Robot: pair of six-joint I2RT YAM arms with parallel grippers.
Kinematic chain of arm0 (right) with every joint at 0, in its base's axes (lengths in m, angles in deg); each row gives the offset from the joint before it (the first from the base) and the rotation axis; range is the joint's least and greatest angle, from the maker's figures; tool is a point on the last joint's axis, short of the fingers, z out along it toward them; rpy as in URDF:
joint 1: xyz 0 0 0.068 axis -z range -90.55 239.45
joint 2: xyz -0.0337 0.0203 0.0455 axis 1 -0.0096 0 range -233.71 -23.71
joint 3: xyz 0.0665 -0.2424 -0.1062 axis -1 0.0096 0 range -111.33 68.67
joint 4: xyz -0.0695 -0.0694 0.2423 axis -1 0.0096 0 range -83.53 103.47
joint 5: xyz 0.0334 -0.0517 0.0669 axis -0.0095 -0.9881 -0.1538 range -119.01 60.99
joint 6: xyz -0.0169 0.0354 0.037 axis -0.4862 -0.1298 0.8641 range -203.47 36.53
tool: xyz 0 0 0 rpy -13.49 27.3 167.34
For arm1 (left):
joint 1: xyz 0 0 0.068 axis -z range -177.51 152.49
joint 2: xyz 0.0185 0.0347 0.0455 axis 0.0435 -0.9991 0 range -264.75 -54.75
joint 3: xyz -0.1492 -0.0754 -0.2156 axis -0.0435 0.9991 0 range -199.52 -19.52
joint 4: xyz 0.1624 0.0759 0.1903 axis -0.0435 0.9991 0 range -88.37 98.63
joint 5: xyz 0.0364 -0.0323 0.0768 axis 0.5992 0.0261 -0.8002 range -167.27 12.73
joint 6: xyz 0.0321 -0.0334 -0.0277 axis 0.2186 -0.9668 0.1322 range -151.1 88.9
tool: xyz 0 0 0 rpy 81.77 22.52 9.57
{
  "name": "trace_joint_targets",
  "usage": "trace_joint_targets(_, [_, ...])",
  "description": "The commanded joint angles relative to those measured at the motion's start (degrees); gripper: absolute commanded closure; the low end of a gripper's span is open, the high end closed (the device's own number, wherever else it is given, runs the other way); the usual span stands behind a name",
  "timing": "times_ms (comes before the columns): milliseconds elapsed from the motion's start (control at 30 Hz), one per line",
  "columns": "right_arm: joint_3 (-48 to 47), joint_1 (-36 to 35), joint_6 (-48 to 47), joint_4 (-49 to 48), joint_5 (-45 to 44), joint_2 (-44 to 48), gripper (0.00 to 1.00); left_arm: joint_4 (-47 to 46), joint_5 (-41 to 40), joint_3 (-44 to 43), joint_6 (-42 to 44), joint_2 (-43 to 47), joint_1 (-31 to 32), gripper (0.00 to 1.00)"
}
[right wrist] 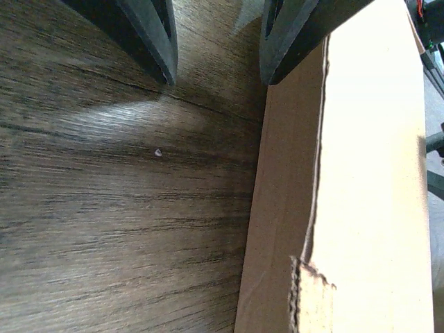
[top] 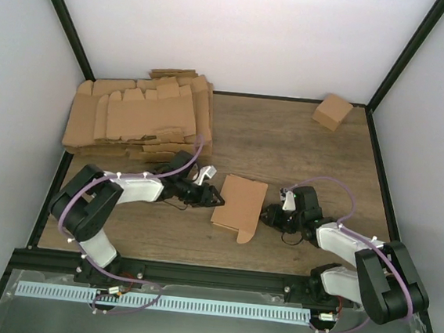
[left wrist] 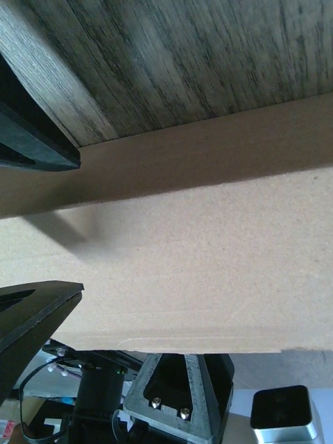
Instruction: Fold the paper box
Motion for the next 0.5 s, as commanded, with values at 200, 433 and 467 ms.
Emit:
trace_joint_targets(200, [0.21,0.42,-0.92,-0.32,-0.14,0.8,0.64,-0.3,-0.89,-1.41,0.8,-1.84,0.49,0.59])
trace_joint_targets(433, [0.05,0.43,-0.91,-0.48,0.02,0.53,0.64,-0.22,-0.5,-1.7,1.07,-2.27,0.45,0.62])
trace_joint_targets(467, [0.01,0.39,-0.87,-0.46,0.16,0.52,0.65,-0.24,-0.38,-1.79,1.07,-2.34,0.46,0.63])
